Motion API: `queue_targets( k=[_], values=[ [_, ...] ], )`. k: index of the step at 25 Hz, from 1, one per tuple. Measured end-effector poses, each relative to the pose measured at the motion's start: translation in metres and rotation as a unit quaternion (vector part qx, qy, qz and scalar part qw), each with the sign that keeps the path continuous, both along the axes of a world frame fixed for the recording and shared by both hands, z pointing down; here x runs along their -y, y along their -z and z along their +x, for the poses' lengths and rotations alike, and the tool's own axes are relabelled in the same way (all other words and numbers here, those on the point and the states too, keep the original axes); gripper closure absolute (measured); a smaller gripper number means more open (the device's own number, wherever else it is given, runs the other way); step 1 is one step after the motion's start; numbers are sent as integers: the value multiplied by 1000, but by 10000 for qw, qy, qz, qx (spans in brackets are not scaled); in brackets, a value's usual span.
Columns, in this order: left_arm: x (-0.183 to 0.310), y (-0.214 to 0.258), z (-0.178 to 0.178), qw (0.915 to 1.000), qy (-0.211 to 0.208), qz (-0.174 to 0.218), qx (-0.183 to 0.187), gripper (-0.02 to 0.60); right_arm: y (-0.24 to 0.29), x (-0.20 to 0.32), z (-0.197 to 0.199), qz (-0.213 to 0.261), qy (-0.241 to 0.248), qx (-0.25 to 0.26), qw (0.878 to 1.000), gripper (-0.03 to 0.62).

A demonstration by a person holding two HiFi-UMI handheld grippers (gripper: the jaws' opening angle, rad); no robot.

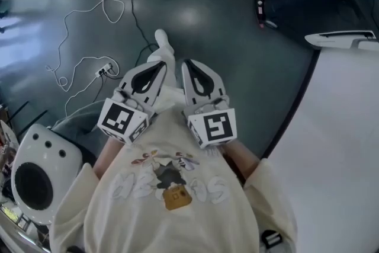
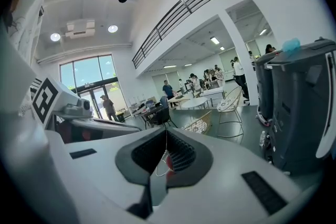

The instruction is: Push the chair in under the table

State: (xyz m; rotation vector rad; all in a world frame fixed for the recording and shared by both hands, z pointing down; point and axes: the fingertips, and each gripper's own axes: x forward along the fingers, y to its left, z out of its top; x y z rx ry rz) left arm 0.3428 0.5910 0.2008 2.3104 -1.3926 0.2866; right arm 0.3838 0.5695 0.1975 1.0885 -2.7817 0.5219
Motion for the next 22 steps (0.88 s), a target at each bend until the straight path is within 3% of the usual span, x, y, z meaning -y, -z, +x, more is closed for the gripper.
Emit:
queue_targets(
  k=[6,11,14,17,22],
  values=[
    [78,-2,-94,9980,561,181,-216,580,-8,75,-84,134,393,-446,9981,585],
    [142,16,-204,9912,1152,392,-512,580,-12,137,-176,-53,774,-720,9944,585],
    [161,18,-259,9897,1273,433,-501,581,-12,154,-227,-85,893,-782,9929,585],
    [181,12,-291,9896,1307,374,-465,580,-15,175,-256,-118,930,-881,9917,585],
    [216,-1,-313,9915,1182,187,-514,580,-22,216,-277,-228,820,-998,9914,585]
  ],
)
